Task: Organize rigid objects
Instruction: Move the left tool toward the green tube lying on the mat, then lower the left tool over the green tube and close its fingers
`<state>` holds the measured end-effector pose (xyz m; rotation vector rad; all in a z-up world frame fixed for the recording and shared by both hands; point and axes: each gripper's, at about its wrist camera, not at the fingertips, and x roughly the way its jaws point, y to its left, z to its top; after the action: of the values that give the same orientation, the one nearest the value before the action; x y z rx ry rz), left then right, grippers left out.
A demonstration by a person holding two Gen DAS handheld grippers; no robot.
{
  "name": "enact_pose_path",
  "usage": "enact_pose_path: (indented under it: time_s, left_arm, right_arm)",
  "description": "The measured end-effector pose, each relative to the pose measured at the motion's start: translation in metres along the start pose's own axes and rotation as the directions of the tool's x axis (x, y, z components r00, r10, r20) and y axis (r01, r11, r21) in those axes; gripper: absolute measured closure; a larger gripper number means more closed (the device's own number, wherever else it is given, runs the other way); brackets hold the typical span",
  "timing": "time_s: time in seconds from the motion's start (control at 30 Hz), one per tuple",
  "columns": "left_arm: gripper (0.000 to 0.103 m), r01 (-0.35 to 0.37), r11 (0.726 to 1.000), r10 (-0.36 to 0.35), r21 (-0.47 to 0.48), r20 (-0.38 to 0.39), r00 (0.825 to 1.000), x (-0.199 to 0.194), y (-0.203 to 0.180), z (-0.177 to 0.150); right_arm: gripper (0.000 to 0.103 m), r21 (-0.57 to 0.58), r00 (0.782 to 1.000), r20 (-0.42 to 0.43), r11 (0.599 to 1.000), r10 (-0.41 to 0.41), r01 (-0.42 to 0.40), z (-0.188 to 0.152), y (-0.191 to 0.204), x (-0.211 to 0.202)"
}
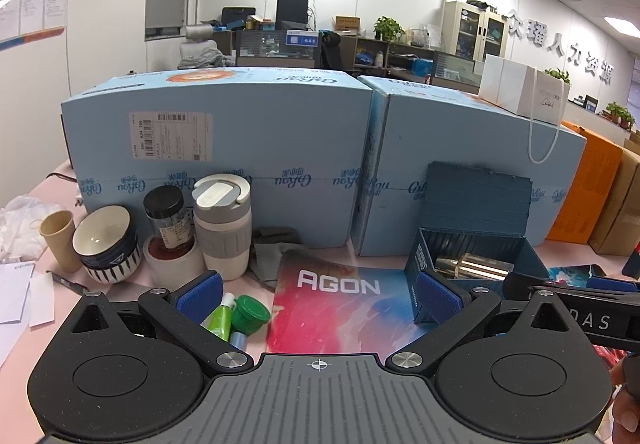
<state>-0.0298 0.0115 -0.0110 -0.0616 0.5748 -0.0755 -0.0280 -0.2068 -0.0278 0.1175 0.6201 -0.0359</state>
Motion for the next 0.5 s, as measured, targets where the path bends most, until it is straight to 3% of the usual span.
enact_pose_path:
  time_s: [0.23, 0.5]
  left_arm:
    - [0.000, -0.015, 1.000, 0.015, -0.011, -0.031, 0.999, 0.014, 0.009, -0.001]
    - [0.000, -0.079, 0.997, 0.078, -0.011, -0.079, 0.994, 0.036, 0.024, -0.005]
  right_arm:
    - [0.001, -0.008, 1.000, -0.025, 1.000, -0.004, 0.004, 0.002, 0.006, 0.014]
    - [0.001, -0.032, 0.995, -0.097, 0.999, 0.030, -0.033, 0.002, 0.020, 0.045]
